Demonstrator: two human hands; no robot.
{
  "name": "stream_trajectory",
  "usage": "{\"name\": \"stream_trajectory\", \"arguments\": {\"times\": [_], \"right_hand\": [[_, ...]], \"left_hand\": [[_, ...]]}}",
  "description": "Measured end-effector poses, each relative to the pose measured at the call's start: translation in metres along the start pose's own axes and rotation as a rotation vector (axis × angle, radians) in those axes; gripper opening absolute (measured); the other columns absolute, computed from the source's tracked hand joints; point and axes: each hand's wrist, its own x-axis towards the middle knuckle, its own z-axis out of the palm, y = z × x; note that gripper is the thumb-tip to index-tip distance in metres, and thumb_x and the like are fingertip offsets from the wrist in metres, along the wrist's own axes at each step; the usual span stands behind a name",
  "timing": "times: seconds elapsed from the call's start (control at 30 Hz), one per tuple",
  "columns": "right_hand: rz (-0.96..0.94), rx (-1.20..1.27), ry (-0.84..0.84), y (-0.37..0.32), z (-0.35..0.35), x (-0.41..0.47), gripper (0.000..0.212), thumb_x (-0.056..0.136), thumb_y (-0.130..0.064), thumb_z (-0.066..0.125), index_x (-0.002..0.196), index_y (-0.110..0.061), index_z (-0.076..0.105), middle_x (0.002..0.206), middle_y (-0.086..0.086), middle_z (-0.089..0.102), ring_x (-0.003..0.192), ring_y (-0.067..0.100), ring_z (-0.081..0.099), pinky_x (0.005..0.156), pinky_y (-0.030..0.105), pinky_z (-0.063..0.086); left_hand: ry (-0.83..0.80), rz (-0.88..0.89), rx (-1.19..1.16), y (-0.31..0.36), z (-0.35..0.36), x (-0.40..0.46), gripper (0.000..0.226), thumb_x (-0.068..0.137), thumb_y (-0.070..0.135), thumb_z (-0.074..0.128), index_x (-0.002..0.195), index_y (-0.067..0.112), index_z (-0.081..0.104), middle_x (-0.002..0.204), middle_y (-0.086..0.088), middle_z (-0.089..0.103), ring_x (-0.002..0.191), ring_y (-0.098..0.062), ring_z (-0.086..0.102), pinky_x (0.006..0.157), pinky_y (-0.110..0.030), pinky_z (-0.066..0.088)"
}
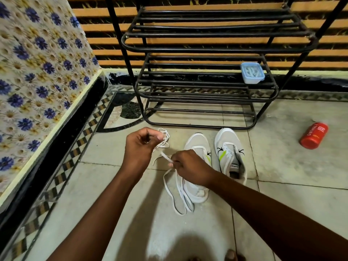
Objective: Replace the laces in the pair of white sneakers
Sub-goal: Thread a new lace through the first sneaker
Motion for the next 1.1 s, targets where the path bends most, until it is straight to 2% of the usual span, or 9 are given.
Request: {"name": "stream_trajectory", "arguments": {"times": [0.1,0.2,0.3,0.37,0.47,0.6,0.8,0.93,1.1], "right_hand": [[0.108,0.034,0.035,0.007,0.0,-0.003,0.038,0.096,-0.03,0.059,0.062,-0.017,0.047,0.056,-0.002,0.05,0.061,0.017,0.046,0.064,0.04,0.047],[0.159,0.082,0.025,0.012,0.0,-0.004,0.029,0.093,-0.034,0.054,0.073,-0.013,0.061,0.064,0.002,0.063,0.069,0.025,0.059,0.069,0.041,0.053],[0.172,0.112,0.056,0.012,0.001,-0.006,0.027,0.09,-0.033,0.052,0.063,-0.03,0.057,0.07,0.003,0.07,0.072,0.027,0.063,0.069,0.036,0.052],[0.172,0.104,0.083,0.012,0.001,-0.006,0.035,0.09,-0.033,0.053,0.057,-0.025,0.045,0.062,0.002,0.062,0.068,0.028,0.057,0.066,0.037,0.047],[0.152,0.026,0.034,0.011,0.002,-0.011,0.039,0.092,-0.027,0.055,0.058,-0.023,0.036,0.058,-0.002,0.045,0.069,0.03,0.05,0.065,0.038,0.044],[0.073,-0.056,-0.014,0.007,0.002,-0.016,0.037,0.09,-0.023,0.055,0.06,-0.028,0.033,0.068,-0.005,0.044,0.077,0.032,0.056,0.068,0.037,0.046],[-0.01,-0.139,-0.039,0.005,-0.003,-0.023,0.038,0.091,-0.019,0.057,0.064,-0.028,0.032,0.075,0.01,0.059,0.079,0.033,0.057,0.072,0.044,0.049],[-0.042,-0.189,-0.076,0.01,-0.001,-0.026,0.044,0.091,-0.021,0.056,0.061,-0.032,0.026,0.078,0.008,0.058,0.08,0.033,0.057,0.073,0.048,0.05],[-0.08,-0.24,-0.102,0.015,0.001,-0.034,0.028,0.095,-0.028,0.055,0.071,-0.028,0.041,0.08,0.005,0.054,0.089,0.034,0.058,0.07,0.039,0.041]], "left_hand": [[0.091,-0.121,-0.017,-0.016,-0.001,0.001,0.008,0.095,0.015,0.074,0.102,0.011,0.072,0.091,0.0,0.073,0.082,-0.011,0.067,0.075,-0.03,0.054],[0.193,-0.335,0.042,-0.033,0.002,-0.003,0.028,0.095,0.041,0.072,0.111,0.019,0.065,0.103,0.0,0.07,0.09,-0.015,0.065,0.075,-0.032,0.051],[0.233,-0.629,0.043,-0.041,0.01,-0.013,0.044,0.099,0.055,0.06,0.103,0.011,0.062,0.091,-0.006,0.068,0.081,-0.023,0.059,0.066,-0.033,0.041],[0.163,-0.701,0.061,-0.041,0.015,-0.022,0.051,0.102,0.059,0.051,0.1,0.011,0.066,0.089,-0.003,0.074,0.08,-0.022,0.062,0.068,-0.033,0.041],[0.045,-0.585,0.004,-0.035,0.02,-0.028,0.052,0.103,0.06,0.046,0.108,0.016,0.074,0.095,-0.002,0.079,0.083,-0.018,0.068,0.071,-0.032,0.045],[-0.005,-0.388,-0.034,-0.024,0.023,-0.026,0.02,0.098,0.025,0.07,0.111,0.011,0.074,0.098,-0.006,0.08,0.078,-0.008,0.068,0.071,-0.025,0.049],[-0.006,-0.418,-0.077,-0.024,0.026,-0.024,0.022,0.088,0.014,0.08,0.109,0.011,0.074,0.097,-0.007,0.08,0.082,-0.014,0.073,0.078,-0.033,0.047],[-0.005,-0.415,-0.123,-0.026,0.03,-0.02,0.023,0.087,0.01,0.08,0.109,0.011,0.075,0.102,-0.012,0.079,0.085,-0.02,0.072,0.082,-0.037,0.046],[-0.036,-0.365,-0.152,-0.033,0.039,-0.014,0.009,0.095,0.006,0.07,0.092,0.012,0.076,0.095,-0.005,0.077,0.08,-0.017,0.066,0.079,-0.036,0.047]]}}
